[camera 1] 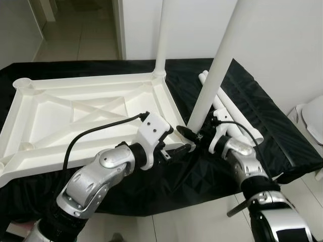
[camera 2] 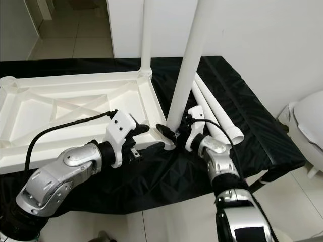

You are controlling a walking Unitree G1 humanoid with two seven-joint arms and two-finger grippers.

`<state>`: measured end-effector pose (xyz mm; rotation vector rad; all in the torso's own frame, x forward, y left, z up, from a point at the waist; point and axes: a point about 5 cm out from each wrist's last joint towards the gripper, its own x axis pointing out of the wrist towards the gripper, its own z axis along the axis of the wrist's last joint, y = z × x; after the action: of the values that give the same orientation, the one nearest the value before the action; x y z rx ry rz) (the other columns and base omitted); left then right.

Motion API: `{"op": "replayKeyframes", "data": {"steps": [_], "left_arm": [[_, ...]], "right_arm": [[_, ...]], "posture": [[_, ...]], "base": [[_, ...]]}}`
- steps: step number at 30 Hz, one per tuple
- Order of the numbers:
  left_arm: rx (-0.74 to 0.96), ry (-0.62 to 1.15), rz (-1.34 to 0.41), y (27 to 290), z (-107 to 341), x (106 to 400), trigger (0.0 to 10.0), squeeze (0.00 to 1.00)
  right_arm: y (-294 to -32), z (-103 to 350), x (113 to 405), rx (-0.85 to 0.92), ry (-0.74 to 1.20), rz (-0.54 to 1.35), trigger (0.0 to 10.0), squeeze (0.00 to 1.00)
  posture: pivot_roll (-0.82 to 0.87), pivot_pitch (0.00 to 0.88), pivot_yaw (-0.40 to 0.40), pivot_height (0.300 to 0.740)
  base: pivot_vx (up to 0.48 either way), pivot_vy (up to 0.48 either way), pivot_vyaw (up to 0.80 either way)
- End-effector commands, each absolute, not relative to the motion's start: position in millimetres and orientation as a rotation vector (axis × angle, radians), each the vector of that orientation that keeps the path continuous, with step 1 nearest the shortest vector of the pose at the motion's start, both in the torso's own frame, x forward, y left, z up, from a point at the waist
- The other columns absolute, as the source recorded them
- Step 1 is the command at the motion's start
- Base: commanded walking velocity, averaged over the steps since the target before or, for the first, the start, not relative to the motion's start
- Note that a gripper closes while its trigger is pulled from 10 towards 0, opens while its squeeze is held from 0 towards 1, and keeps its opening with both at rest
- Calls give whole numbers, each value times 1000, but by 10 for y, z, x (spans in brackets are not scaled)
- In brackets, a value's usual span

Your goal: Building children table

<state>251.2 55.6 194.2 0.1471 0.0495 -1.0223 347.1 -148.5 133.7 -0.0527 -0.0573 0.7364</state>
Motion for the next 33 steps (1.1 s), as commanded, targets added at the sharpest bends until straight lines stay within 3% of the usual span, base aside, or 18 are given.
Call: {"op": "replayKeyframes", "data": {"steps": [1,16,21,30,31,33], "left_arm": [[155,56,-1096,535,1939,2491,10000,0],[145,74,-1094,535,1896,2471,10000,0],[143,68,-1096,526,1902,2475,10000,0],[146,63,-1097,526,1912,2487,10000,0],[146,62,-1096,527,1914,2489,10000,0],[146,62,-1095,527,1915,2490,10000,0]], "right_arm": [[-1539,1243,3445,-5,-27,636,10000,0],[-1194,1293,3287,121,-117,280,10000,0],[-1055,1292,3214,152,-86,57,10000,0],[-1070,1347,3213,186,-90,45,10000,0],[-1095,1354,3218,194,-92,47,10000,1000],[-1108,1362,3218,199,-93,45,10000,1000]], "posture": [[-41,32,-20,740],[-47,37,-23,740],[-51,34,-22,740],[-52,30,-24,740],[-52,30,-24,740],[-52,30,-24,740]], "base": [[0,0,0],[0,0,0],[0,0,0],[0,0,0],[0,0,0],[0,0,0]]}}
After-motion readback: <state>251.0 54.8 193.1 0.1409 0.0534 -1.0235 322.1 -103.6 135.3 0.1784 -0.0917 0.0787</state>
